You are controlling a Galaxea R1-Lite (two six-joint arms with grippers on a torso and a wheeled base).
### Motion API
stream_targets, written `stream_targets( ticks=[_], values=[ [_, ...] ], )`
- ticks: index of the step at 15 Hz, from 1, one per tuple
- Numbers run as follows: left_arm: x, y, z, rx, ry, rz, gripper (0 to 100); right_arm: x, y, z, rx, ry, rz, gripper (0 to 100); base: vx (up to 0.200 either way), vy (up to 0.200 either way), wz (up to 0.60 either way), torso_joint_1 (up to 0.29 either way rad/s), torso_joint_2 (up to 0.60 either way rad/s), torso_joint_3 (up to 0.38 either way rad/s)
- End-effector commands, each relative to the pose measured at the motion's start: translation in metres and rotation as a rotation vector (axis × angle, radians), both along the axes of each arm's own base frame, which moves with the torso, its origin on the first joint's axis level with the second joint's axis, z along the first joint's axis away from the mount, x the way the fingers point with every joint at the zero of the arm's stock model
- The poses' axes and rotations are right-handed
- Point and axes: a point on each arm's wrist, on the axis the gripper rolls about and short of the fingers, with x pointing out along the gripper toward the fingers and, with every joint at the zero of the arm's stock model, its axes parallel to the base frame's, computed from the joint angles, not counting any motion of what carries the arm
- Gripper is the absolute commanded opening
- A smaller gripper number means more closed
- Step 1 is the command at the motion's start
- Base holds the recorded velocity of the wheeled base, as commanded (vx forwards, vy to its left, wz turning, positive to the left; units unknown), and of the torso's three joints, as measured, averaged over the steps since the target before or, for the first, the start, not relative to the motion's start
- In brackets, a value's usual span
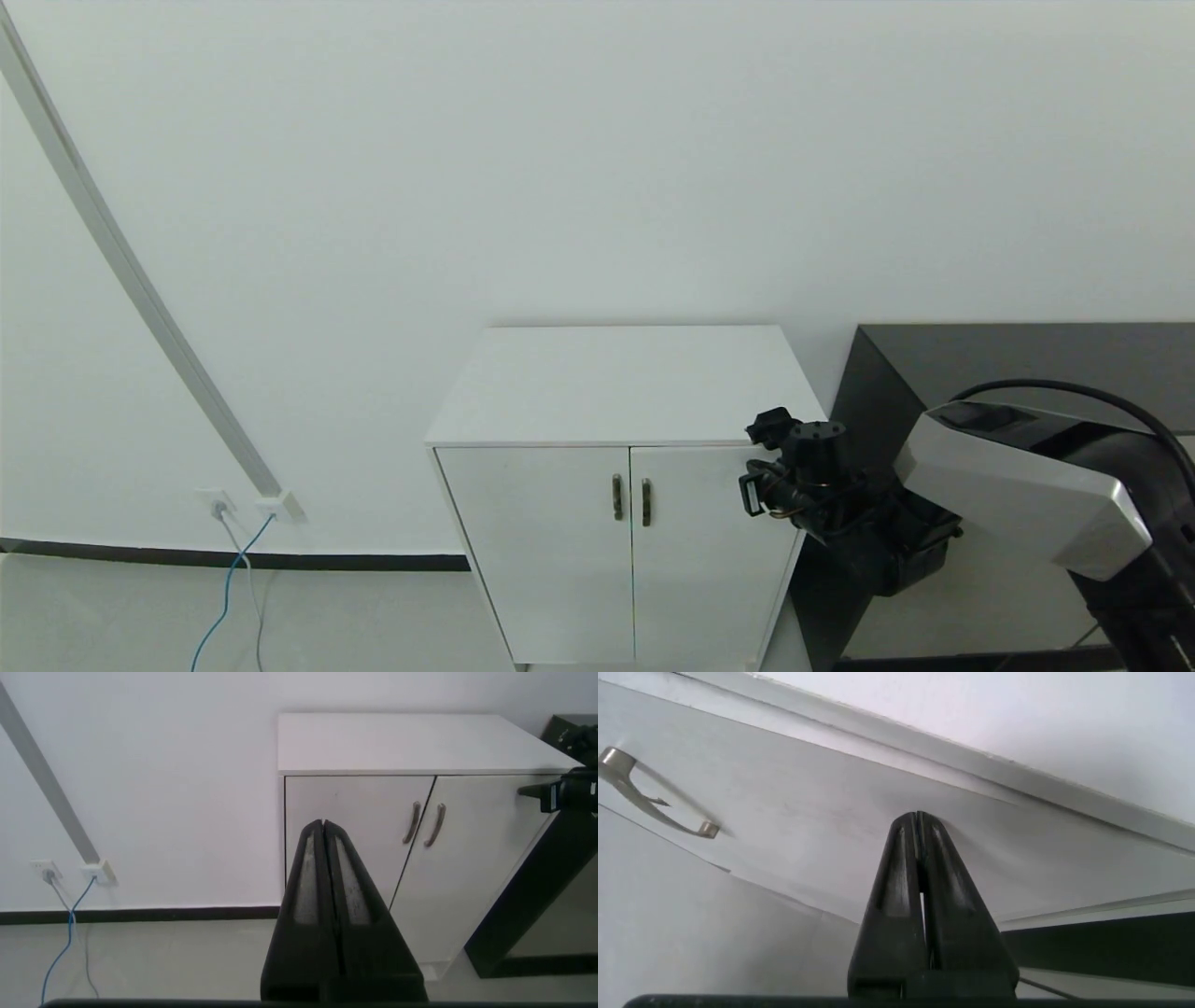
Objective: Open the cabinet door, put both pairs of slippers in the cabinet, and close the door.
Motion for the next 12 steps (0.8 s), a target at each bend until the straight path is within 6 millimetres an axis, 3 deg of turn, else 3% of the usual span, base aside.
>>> stream_targets(
  ticks=[1,12],
  values=[
    [0.0001,0.0,0.0,-0.001,0.002,0.0,0,0.0009,-0.0004,0.0009,0.001,-0.005,-0.002,0,0.0,0.0,0.0,0.0,0.0,0.0],
    [0.0001,0.0,0.0001,-0.001,0.0,0.0,0,0.0022,-0.0035,0.0032,0.001,-0.007,-0.009,0,0.0,0.0,0.0,0.0,0.0,0.0]
  ],
)
